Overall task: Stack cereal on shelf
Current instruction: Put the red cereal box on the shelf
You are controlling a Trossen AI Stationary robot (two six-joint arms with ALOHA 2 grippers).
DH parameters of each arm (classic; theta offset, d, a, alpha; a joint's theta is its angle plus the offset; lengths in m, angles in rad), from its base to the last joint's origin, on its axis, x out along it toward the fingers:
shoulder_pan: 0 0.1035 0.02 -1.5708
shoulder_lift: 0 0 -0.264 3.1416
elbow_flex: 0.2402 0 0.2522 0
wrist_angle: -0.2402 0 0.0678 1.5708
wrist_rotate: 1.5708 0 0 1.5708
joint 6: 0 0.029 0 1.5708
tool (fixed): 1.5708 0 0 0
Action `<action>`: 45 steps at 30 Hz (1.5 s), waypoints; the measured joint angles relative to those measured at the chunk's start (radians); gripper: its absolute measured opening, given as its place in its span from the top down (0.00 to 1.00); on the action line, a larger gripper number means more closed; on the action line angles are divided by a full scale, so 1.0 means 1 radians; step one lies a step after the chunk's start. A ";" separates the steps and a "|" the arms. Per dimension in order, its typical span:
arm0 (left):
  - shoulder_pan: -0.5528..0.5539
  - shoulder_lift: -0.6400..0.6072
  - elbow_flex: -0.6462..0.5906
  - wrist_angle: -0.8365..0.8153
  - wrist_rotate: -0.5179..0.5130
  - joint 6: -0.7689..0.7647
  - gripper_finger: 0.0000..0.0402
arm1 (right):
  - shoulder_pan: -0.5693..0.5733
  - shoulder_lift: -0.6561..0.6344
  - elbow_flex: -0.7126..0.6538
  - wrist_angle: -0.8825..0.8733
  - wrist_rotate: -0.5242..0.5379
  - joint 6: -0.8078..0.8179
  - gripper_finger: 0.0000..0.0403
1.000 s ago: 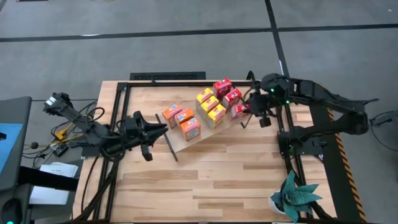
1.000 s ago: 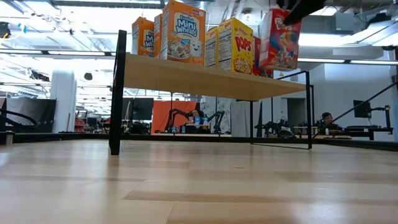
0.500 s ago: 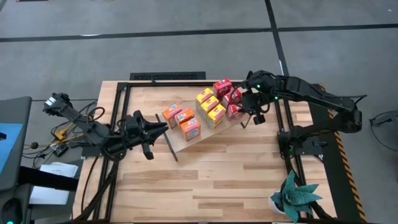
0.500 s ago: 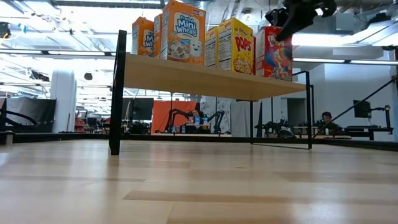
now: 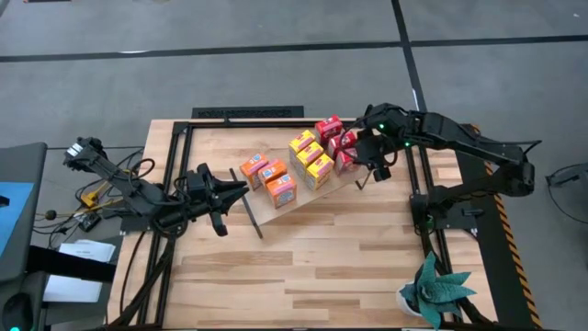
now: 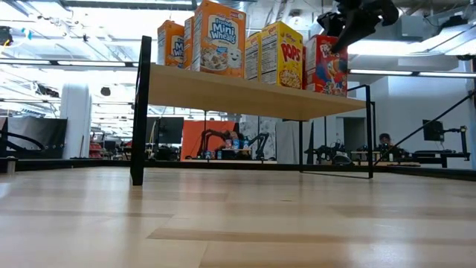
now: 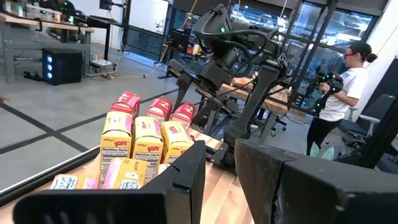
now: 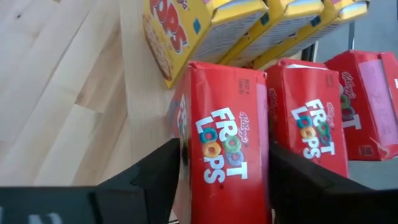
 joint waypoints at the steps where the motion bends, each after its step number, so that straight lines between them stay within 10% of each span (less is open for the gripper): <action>1: 0.000 0.000 0.000 0.000 0.000 0.000 0.81 | 0.000 0.000 0.000 0.000 0.003 0.000 0.40; 28: 0.000 0.000 0.000 -0.005 -0.016 -0.007 0.81 | 0.013 -0.025 0.145 -0.099 0.051 -0.001 0.38; 45: 0.005 0.000 0.000 -0.037 -0.041 -0.026 0.81 | 0.026 -0.170 -0.139 -0.035 -0.001 0.187 0.97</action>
